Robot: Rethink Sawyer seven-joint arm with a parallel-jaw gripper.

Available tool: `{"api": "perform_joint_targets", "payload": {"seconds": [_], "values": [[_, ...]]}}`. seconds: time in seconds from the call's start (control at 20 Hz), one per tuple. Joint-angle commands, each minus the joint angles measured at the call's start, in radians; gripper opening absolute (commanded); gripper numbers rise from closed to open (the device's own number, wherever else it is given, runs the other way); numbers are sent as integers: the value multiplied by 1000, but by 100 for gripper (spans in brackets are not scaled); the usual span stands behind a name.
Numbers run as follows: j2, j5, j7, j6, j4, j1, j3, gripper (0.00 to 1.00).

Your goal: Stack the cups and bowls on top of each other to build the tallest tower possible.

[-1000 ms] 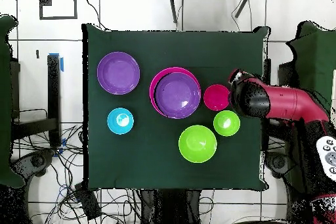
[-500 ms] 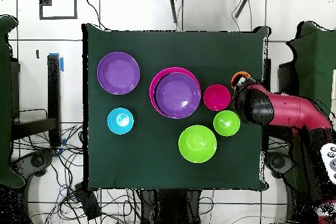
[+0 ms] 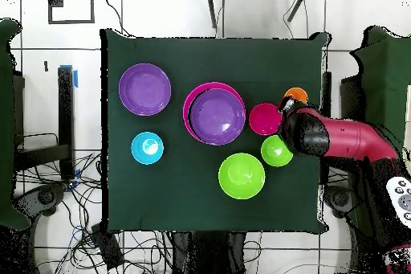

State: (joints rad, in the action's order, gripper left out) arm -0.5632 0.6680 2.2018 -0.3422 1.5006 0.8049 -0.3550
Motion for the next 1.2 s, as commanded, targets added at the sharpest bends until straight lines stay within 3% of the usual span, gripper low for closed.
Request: {"api": "perform_joint_targets", "payload": {"seconds": [0.05,0.55,0.85,1.2], "values": [[62,69,-58,71,69,-19,-22,100],[107,88,-72,167,79,15,-54,100],[119,114,-40,260,75,-16,-12,100],[132,105,-24,287,79,-31,-1,100]]}}
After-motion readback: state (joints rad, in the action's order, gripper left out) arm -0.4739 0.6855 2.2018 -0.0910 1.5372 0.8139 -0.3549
